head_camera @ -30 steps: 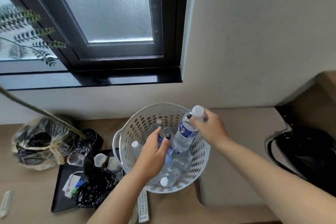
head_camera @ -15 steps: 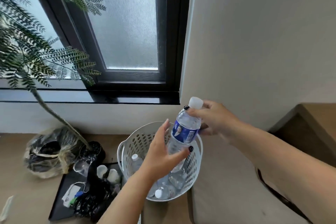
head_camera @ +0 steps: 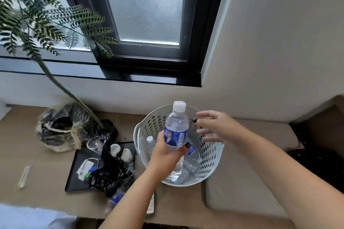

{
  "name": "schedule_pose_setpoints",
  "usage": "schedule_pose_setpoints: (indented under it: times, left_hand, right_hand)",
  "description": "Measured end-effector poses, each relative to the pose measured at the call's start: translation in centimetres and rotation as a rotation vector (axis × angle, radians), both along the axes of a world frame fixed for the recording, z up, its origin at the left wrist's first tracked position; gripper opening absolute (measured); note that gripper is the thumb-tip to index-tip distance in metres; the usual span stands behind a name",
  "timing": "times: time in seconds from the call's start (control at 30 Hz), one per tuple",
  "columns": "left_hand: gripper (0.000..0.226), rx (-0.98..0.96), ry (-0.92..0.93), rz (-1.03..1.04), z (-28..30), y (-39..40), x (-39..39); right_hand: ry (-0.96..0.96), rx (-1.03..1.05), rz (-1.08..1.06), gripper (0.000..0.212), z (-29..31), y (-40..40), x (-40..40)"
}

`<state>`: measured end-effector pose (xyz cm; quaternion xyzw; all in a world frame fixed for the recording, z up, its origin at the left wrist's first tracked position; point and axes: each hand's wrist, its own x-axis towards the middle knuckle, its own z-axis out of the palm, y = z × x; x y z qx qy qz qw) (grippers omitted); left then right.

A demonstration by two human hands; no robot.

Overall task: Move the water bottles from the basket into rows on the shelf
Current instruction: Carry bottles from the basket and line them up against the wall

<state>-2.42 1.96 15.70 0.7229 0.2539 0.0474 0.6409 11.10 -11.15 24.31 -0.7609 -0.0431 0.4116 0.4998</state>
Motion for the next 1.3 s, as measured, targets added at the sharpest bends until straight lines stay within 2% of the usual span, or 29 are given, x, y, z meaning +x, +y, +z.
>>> schedule_pose_setpoints:
  times: [0.1,0.23,0.4,0.5,0.57,0.67,0.83,1.0,1.1,1.17,1.3]
  left_hand:
    - [0.047,-0.091,0.056,0.106,-2.4,2.2,-0.1]
    - [0.049,-0.170,0.115,0.124,-6.0,4.9,0.6]
    - [0.041,-0.173,0.113,0.079,-11.0,6.7,2.4]
    - [0.045,-0.196,0.149,0.079,-13.7,7.2,3.2]
    - [0.047,-0.215,0.172,0.070,-15.6,7.3,4.0]
    - [0.045,-0.223,0.195,0.056,-17.5,7.4,4.8]
    - [0.043,-0.188,0.218,0.080,-19.4,7.3,5.4]
    - [0.045,-0.202,0.212,0.092,-19.9,7.0,5.2]
    - [0.051,-0.190,0.226,0.080,-19.7,6.8,4.9]
    - [0.054,-0.203,0.228,0.091,-19.0,6.4,4.9]
    - [0.055,-0.250,0.236,0.120,-16.5,5.5,4.5]
  right_hand:
    - [0.098,-0.093,-0.104,0.033,-5.7,0.7,1.6]
    - [0.274,-0.184,-0.276,0.027,-14.6,2.1,3.3]
    - [0.290,-0.314,-0.359,0.027,-25.6,3.9,4.9]
    - [0.244,-0.413,-0.319,0.010,-30.9,4.7,5.8]
    - [0.123,-0.523,-0.223,0.011,-33.9,5.2,6.3]
    - [-0.077,-0.623,-0.071,0.039,-37.7,5.5,6.7]
    - [-0.104,-0.673,0.064,0.054,-48.0,3.0,7.6]
    - [-0.174,-0.721,0.115,0.065,-46.4,2.6,6.1]
    - [-0.179,-0.738,0.127,0.039,-45.3,2.6,6.4]
    - [-0.173,-0.730,0.143,0.030,-44.3,2.9,6.4]
    - [-0.134,-0.681,0.073,0.053,-41.0,4.1,6.1]
